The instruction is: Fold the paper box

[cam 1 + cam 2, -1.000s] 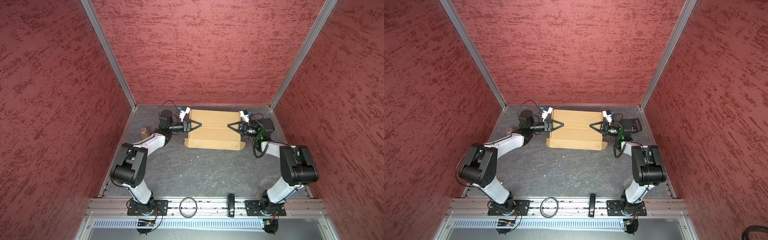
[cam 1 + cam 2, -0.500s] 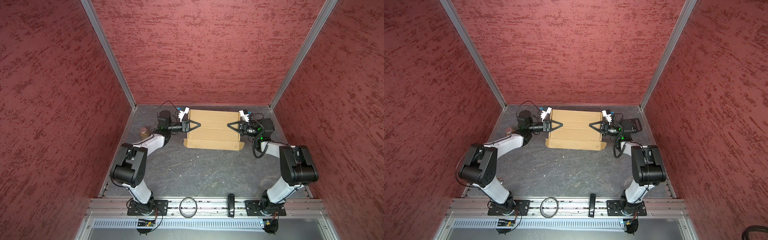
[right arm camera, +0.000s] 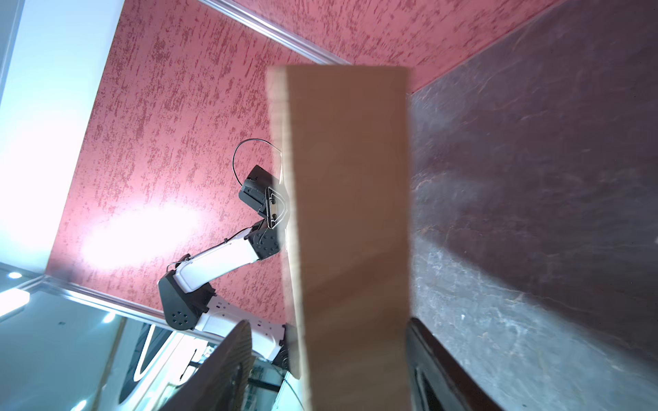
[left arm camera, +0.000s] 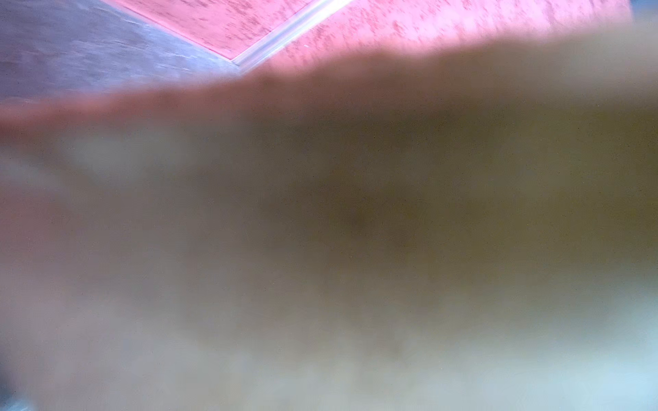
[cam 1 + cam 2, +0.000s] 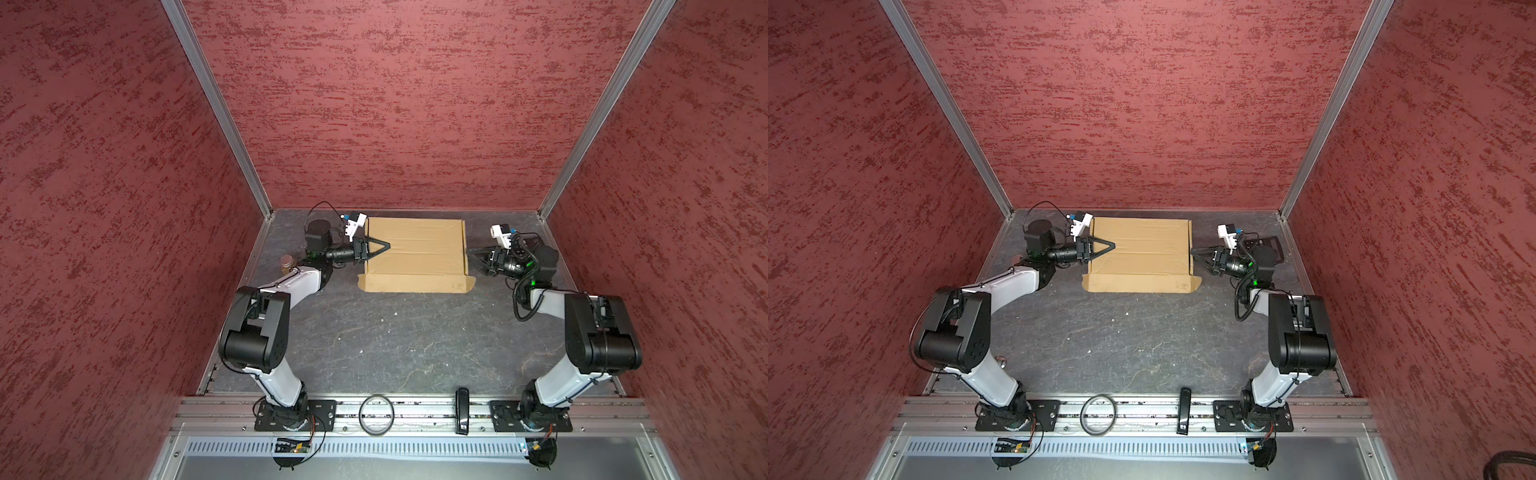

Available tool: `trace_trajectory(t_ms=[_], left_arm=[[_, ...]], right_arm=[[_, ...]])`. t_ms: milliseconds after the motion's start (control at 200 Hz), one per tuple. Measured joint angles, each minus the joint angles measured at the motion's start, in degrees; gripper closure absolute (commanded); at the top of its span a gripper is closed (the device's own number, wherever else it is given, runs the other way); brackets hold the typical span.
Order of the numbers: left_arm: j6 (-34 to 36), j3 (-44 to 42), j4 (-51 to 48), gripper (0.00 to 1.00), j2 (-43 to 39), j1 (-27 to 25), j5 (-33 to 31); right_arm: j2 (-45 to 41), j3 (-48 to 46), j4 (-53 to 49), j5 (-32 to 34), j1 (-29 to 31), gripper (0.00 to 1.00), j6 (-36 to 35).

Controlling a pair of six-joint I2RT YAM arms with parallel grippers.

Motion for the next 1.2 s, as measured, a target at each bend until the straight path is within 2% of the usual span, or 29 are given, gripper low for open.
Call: trace_trajectory(t_ms=[105,260,341,421,661,1017,1202], left_arm=[[-0.57,2.84,-5.27,0.53,0.85,0.96,-0.35],[-1.11,8.7,-14.01,0.53,1.2,1.79,-0.98],[-1.7,11.47,-18.01,0.53,1.22,2.01,-1.11],[-2.95,13.44,-21.09,0.53,1.51,2.14,-1.16],[-7.96,17.31,-31.28,0.53,3.82,2.38,-1.42],[-15.39,18.71,-45.88,0.56,4.37,5.55,-1.25],[-16.15,21.16,-56.48,0.57,5.7,7.1,-2.05]], right_arm=[[-3.74,0.13,-9.05,1.9,-0.94,0.28,-8.96],[-13.55,4.92,-36.76,12.02,-1.09,0.25,-33.11],[-18.25,5.62,-43.98,16.76,-1.09,0.24,-41.46],[-21.62,4.92,-47.8,20.65,-1.09,0.24,-46.88],[-25.29,-1.29,-50.71,28.96,-1.09,0.24,-54.95],[-32.89,-11.8,-48.3,34.53,-0.68,0.24,-62.51],[-38.73,-16.74,-47.91,36.5,2.34,0.24,-66.95]])
